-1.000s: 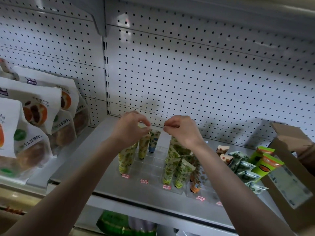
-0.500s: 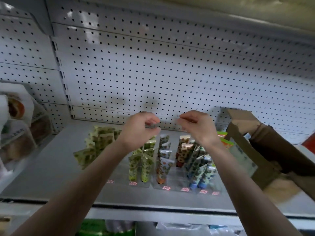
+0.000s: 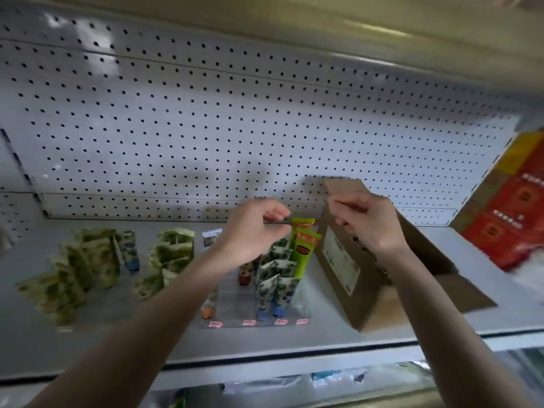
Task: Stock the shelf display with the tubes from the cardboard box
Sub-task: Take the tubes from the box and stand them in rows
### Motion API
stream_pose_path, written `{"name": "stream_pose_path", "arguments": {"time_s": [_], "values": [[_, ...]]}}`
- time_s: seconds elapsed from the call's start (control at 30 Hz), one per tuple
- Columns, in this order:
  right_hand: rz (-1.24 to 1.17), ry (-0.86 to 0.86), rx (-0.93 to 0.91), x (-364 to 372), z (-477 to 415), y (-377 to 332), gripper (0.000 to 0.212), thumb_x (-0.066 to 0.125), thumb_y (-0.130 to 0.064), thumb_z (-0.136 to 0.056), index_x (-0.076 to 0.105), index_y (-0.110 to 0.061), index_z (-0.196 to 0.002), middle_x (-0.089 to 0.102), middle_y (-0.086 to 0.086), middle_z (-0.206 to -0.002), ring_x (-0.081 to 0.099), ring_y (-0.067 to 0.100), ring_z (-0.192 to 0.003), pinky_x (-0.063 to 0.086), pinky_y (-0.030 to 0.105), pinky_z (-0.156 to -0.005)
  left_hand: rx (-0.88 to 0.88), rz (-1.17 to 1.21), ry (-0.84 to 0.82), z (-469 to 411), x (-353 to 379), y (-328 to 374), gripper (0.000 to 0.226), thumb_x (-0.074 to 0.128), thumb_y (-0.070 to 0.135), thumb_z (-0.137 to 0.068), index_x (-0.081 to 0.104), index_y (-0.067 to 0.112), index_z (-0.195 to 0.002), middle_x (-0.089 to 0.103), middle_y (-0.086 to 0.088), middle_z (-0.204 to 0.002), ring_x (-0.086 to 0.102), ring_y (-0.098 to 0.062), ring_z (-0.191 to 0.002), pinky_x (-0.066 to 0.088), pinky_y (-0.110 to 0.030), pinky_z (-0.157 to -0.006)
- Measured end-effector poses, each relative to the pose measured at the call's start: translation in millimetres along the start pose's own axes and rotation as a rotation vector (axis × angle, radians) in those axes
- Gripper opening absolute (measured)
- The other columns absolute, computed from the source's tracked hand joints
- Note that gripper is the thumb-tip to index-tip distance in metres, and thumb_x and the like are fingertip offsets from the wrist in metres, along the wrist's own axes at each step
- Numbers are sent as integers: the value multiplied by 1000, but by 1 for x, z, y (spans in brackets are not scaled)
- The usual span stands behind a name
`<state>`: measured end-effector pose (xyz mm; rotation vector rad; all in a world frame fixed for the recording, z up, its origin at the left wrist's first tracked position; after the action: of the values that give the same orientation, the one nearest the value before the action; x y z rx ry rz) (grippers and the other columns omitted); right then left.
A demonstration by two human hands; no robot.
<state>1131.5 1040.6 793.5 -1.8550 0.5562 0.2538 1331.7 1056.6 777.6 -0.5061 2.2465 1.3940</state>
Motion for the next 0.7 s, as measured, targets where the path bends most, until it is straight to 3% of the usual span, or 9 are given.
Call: {"name": "stream_pose_path", "arguments": {"time_s": [0.1,0.23,0.33,0.47,0.57,0.7], "values": [[-21,7,26,-28,-2,12,13,70,-12,-81,70,-25,-77,64,-12,-56,57,-2,-54,47,15,-60,16,21,-9,-7,21,14,22,71,15,-80,68,14,-102,67,2,-95,56,4,-81,39,1,-73],[9,27,94,-56,-10,39,5,71,-16,-82,70,-20,-84,69,4,-73,63,15,-68,53,28,-69,36,32,-25,-14,52,27,20,72,16,-79,69,15,-99,68,1,-94,58,3,-81,42,-3,-74],[15,-5,154,-66,-19,60,10,68,-13,-84,69,-9,-94,69,7,-76,61,14,-66,51,21,-62,32,25,-33,-18,69,35,19,71,17,-80,69,14,-99,67,2,-92,60,-5,-84,42,-6,-74],[59,-82,191,-68,-32,76,5,68,-13,-84,69,-11,-88,67,1,-72,60,12,-64,50,20,-59,52,4,-21,-23,84,42,18,71,17,-80,70,15,-98,67,5,-89,61,-5,-84,45,-12,-77],[115,-147,204,-67,-44,83,7,69,-15,-83,69,-13,-90,68,0,-73,61,12,-66,53,23,-64,64,11,-4,-24,90,48,17,70,14,-81,70,12,-98,65,8,-86,58,4,-81,41,-4,-75],[212,-219,223,-57,-59,95,1,70,-13,-82,69,-13,-83,69,8,-77,61,16,-67,55,29,-68,37,2,4,-27,97,49,18,68,15,-82,70,12,-100,69,3,-91,59,-2,-83,38,0,-73]]}}
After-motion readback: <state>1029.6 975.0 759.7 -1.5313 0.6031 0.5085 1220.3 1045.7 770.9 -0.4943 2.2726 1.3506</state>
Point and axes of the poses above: each hand's wrist, its own z-axis away from the middle knuckle, its own x-axis out of the palm, y = z × x, the point moved 8 cm from there along -z, towards the middle knuckle
